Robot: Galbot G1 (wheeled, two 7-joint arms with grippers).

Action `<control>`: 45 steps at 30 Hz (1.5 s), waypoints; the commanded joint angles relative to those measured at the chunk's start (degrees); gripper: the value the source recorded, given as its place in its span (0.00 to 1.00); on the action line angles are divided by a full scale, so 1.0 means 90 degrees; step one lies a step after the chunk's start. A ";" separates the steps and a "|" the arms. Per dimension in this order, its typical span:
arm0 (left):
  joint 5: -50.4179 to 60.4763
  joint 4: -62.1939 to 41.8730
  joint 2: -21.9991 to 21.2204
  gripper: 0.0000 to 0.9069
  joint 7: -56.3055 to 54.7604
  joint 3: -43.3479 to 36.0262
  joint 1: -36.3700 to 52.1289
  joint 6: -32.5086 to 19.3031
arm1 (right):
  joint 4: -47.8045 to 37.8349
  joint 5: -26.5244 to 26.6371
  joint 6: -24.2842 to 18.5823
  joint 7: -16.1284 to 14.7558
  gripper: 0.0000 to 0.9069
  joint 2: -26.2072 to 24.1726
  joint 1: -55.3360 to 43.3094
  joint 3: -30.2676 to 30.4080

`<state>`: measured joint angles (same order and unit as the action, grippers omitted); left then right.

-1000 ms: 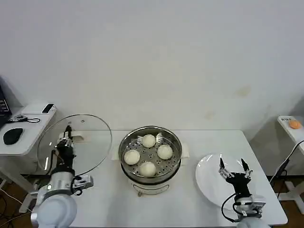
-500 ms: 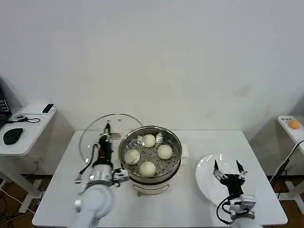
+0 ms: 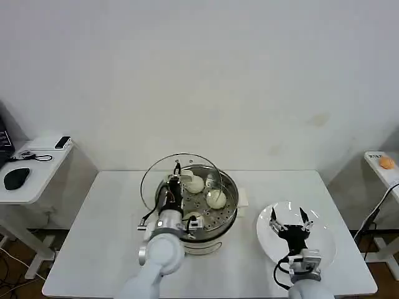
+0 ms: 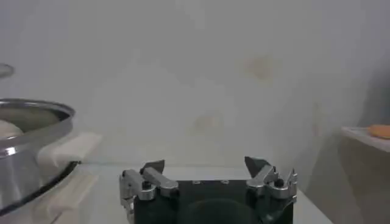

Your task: Take steamed baozi put them in steamer then cover it.

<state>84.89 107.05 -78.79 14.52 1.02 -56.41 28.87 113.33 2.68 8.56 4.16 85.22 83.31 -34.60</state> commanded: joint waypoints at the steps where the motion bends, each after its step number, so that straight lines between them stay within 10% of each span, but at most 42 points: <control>1: 0.0120 -0.0323 -0.0174 0.00 0.0203 -0.0420 0.0333 0.0116 | -0.0303 -0.0229 0.0127 0.0016 1.00 0.0107 -0.0204 0.0152; 45: 0.0170 -0.0113 -0.0292 0.00 0.0259 -0.0388 -0.0225 0.0077 | -0.0418 -0.0330 0.0140 -0.0027 1.00 0.0046 -0.0249 0.0281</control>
<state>86.24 106.21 -81.43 17.01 -2.55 -58.36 29.60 109.46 -0.12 10.02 3.88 85.56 80.97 -32.09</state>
